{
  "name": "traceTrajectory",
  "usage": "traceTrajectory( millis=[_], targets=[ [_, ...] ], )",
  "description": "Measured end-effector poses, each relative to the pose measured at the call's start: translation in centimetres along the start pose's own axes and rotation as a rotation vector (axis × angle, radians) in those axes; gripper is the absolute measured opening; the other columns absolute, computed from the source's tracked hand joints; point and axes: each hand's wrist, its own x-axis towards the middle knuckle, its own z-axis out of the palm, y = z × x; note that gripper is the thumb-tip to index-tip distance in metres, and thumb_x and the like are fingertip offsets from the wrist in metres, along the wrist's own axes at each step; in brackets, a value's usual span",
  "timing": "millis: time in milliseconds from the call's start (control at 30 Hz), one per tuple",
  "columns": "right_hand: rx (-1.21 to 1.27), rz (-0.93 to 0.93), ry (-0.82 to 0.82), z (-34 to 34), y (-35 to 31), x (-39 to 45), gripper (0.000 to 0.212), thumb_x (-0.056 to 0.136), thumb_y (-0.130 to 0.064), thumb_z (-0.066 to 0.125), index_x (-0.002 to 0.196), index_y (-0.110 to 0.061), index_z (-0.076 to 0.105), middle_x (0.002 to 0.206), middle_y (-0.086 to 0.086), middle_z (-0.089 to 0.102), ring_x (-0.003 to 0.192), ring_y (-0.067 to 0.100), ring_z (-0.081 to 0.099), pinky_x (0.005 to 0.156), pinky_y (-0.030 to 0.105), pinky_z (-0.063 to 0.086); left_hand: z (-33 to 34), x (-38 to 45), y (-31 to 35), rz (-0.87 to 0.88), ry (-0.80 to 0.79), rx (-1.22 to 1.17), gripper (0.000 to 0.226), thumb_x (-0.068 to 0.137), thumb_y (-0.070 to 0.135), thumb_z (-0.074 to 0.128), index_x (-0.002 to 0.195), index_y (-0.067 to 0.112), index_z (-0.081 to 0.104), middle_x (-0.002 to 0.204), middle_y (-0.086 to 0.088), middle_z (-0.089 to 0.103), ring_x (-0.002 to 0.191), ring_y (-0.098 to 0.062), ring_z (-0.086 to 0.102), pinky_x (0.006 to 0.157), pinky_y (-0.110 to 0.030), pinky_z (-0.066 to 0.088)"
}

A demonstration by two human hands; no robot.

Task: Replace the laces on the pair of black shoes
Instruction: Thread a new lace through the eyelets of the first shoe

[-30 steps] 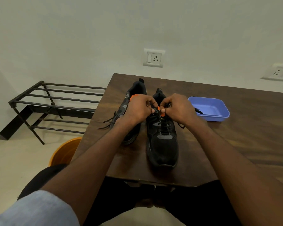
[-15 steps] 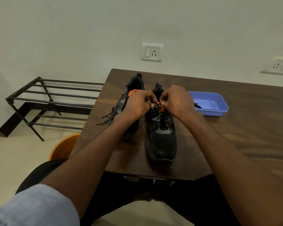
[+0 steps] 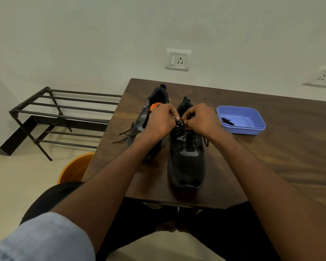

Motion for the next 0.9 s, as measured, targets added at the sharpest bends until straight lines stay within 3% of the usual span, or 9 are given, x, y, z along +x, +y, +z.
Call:
traceTrajectory(
  millis=[133,300,400,467,567,633,667,767,900],
  targets=[
    [0.060,0.092,-0.054,-0.7,0.3,0.4,0.015,0.092,-0.012,0.067,0.085,-0.014,0.079,0.084,0.004,0.076,0.083,0.022,0.074,0.081,0.047,0.063,-0.9,0.1,0.2,-0.071,-0.069,-0.076,0.024,0.097,0.022,0.071,0.091,0.000,0.074,0.091,-0.011,0.073,0.079,-0.013,0.065,0.061,-0.011,0.046],
    [0.131,0.128,-0.067,-0.9,-0.4,-0.1,0.018,0.093,-0.007,0.062,0.087,-0.002,0.079,0.088,0.014,0.076,0.091,0.031,0.073,0.084,0.050,0.062,-0.6,-0.6,0.9,-0.017,-0.091,-0.009,0.015,0.092,0.016,0.076,0.078,0.014,0.072,0.081,0.001,0.072,0.075,-0.004,0.066,0.070,-0.016,0.051],
    [0.193,0.120,-0.086,-1.0,-0.3,-0.2,0.019,0.093,-0.002,0.061,0.087,-0.005,0.078,0.089,0.012,0.076,0.093,0.030,0.073,0.087,0.046,0.062,-0.5,-0.9,0.9,0.035,-0.053,0.026,0.021,0.093,0.014,0.073,0.074,0.020,0.066,0.080,0.005,0.068,0.074,-0.004,0.065,0.066,-0.016,0.049],
    [0.203,0.083,-0.171,-1.6,-0.2,-0.3,0.018,0.094,-0.003,0.062,0.099,-0.015,0.075,0.097,0.003,0.073,0.100,0.023,0.070,0.088,0.037,0.058,-0.8,-0.9,1.1,0.047,-0.017,0.022,0.016,0.094,0.011,0.068,0.080,0.017,0.064,0.082,0.002,0.066,0.076,-0.007,0.065,0.069,-0.023,0.056],
    [0.121,-0.003,-0.378,-2.7,0.1,-0.7,0.038,0.097,-0.012,0.066,0.134,-0.018,0.060,0.118,0.000,0.064,0.112,0.018,0.061,0.090,0.031,0.049,-2.4,-0.7,2.6,0.007,0.159,-0.239,0.007,0.098,0.009,0.060,0.093,0.010,0.056,0.085,-0.008,0.070,0.075,-0.023,0.071,0.068,-0.028,0.060],
    [0.079,-0.040,-0.450,-3.1,0.6,-0.7,0.051,0.096,-0.021,0.071,0.143,-0.020,0.052,0.126,0.000,0.060,0.115,0.018,0.059,0.096,0.033,0.050,-4.1,-0.5,3.6,-0.010,0.268,-0.560,0.005,0.103,0.008,0.051,0.099,0.008,0.048,0.080,-0.011,0.069,0.067,-0.029,0.068,0.058,-0.031,0.056],
    [0.052,-0.057,-0.446,-3.2,0.8,-0.7,0.055,0.094,-0.024,0.074,0.145,-0.020,0.050,0.127,0.000,0.059,0.116,0.019,0.059,0.099,0.035,0.050,-4.7,-0.4,3.7,0.008,0.313,-0.609,0.003,0.104,0.008,0.048,0.101,0.008,0.047,0.078,-0.011,0.066,0.064,-0.026,0.064,0.056,-0.031,0.053],
    [0.014,-0.097,-0.370,-3.0,1.1,-0.4,0.063,0.088,-0.029,0.081,0.142,-0.020,0.052,0.126,0.000,0.060,0.115,0.019,0.059,0.103,0.038,0.050,-4.4,-0.4,2.9,0.055,0.306,-0.210,0.006,0.104,0.019,0.056,0.107,0.014,0.054,0.082,0.000,0.063,0.071,-0.012,0.062,0.063,-0.026,0.055],
    [0.095,-0.095,-0.342,-3.2,1.0,-0.3,0.065,0.084,-0.017,0.083,0.142,-0.019,0.052,0.126,0.002,0.061,0.113,0.019,0.061,0.102,0.040,0.052,-1.9,-0.5,1.5,0.012,-0.105,0.152,0.012,0.096,0.030,0.071,0.095,0.018,0.068,0.087,0.006,0.065,0.080,-0.005,0.061,0.079,-0.027,0.054]
  ],
)
